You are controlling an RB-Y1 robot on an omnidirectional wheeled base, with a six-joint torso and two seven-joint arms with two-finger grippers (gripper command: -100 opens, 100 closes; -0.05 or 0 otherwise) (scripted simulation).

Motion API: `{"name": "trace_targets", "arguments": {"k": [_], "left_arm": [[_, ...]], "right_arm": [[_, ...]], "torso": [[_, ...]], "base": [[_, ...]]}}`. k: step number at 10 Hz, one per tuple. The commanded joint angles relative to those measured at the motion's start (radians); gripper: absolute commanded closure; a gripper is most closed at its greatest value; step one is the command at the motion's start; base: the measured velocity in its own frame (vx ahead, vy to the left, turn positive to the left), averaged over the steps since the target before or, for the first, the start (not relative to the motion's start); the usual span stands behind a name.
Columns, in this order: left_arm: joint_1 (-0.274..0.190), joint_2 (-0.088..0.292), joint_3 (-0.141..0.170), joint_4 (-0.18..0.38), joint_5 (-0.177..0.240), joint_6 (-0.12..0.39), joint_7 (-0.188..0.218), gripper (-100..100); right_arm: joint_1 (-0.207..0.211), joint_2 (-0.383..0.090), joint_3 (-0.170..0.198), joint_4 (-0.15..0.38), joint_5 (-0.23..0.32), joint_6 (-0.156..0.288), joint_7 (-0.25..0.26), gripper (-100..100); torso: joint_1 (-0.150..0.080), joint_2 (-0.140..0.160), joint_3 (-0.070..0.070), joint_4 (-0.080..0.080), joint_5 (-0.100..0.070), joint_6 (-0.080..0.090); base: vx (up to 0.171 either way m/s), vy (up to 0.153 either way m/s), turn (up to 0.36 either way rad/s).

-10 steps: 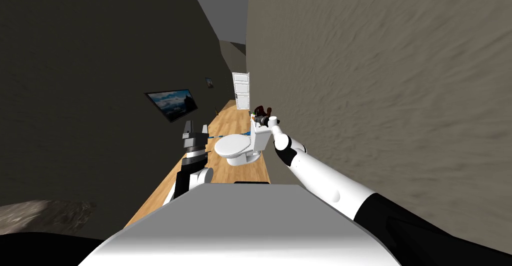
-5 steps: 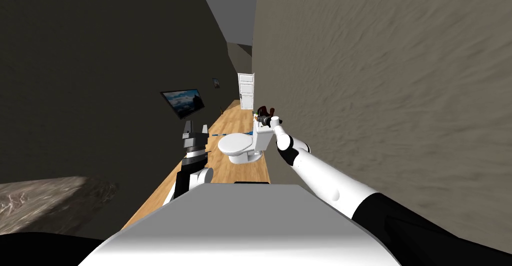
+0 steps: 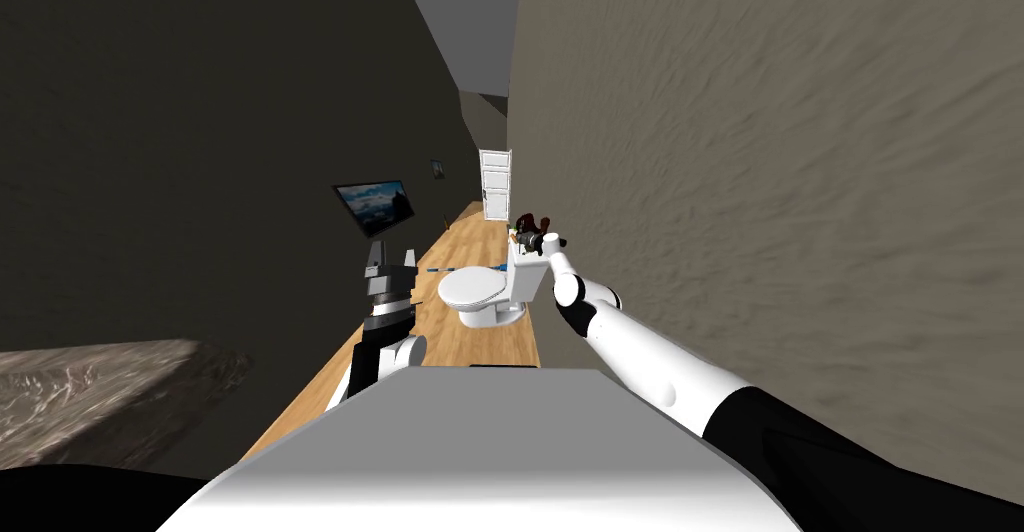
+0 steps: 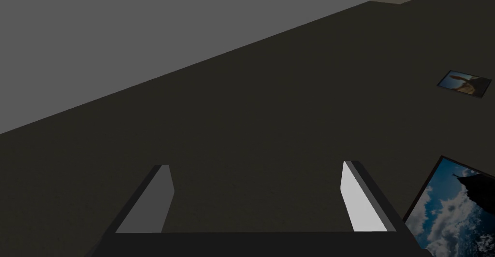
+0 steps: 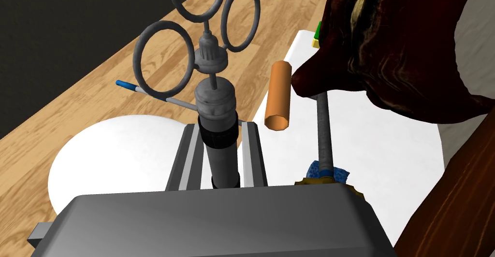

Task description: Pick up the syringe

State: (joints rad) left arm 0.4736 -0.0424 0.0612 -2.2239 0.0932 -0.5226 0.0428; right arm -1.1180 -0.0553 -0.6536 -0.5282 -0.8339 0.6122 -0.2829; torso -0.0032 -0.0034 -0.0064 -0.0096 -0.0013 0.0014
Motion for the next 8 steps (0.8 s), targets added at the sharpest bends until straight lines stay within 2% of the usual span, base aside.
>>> {"name": "trace_targets", "arguments": {"k": [1, 2, 3, 5, 6, 7, 8], "left_arm": [[0.000, 0.000, 0.000, 0.000, 0.000, 0.000, 0.000, 0], [0.000, 0.000, 0.000, 0.000, 0.000, 0.000, 0.000, 0], [0.000, 0.000, 0.000, 0.000, 0.000, 0.000, 0.000, 0], [0.000, 0.000, 0.000, 0.000, 0.000, 0.000, 0.000, 0], [0.000, 0.000, 0.000, 0.000, 0.000, 0.000, 0.000, 0], [0.000, 0.000, 0.000, 0.000, 0.000, 0.000, 0.000, 0], [0.000, 0.000, 0.000, 0.000, 0.000, 0.000, 0.000, 0]], "right_arm": [[0.024, 0.005, 0.034, -0.050, 0.015, 0.003, -0.050, 100], [0.024, 0.005, 0.034, -0.051, 0.015, 0.003, -0.060, 100], [0.047, -0.009, 0.080, -0.080, 0.006, -0.013, -0.092, 100], [0.047, -0.009, 0.086, -0.080, 0.006, -0.013, -0.108, 100], [0.070, -0.023, 0.130, -0.109, -0.004, -0.029, -0.135, 100], [0.070, -0.023, 0.138, -0.109, -0.004, -0.029, -0.158, 100], [0.093, -0.037, 0.178, -0.138, -0.013, -0.044, -0.188, 100]], "torso": [[0.000, 0.000, 0.000, 0.000, 0.000, 0.000], [-0.001, 0.000, 0.000, 0.000, 0.000, 0.001], [-0.001, 0.000, 0.000, 0.000, 0.000, 0.002], [-0.002, -0.001, 0.000, 0.000, -0.001, 0.001], [-0.001, -0.001, 0.000, 0.000, -0.001, 0.002], [-0.001, 0.000, 0.000, 0.000, -0.001, 0.000], [-0.002, 0.000, 0.000, 0.000, -0.001, 0.001]], "base": [[-0.029, -0.040, 0.112], [-0.010, -0.026, -0.003], [-0.013, -0.032, 0.119], [-0.017, -0.028, 0.055], [-0.028, -0.034, 0.152], [-0.028, -0.039, 0.097], [-0.032, -0.037, 0.160]]}}
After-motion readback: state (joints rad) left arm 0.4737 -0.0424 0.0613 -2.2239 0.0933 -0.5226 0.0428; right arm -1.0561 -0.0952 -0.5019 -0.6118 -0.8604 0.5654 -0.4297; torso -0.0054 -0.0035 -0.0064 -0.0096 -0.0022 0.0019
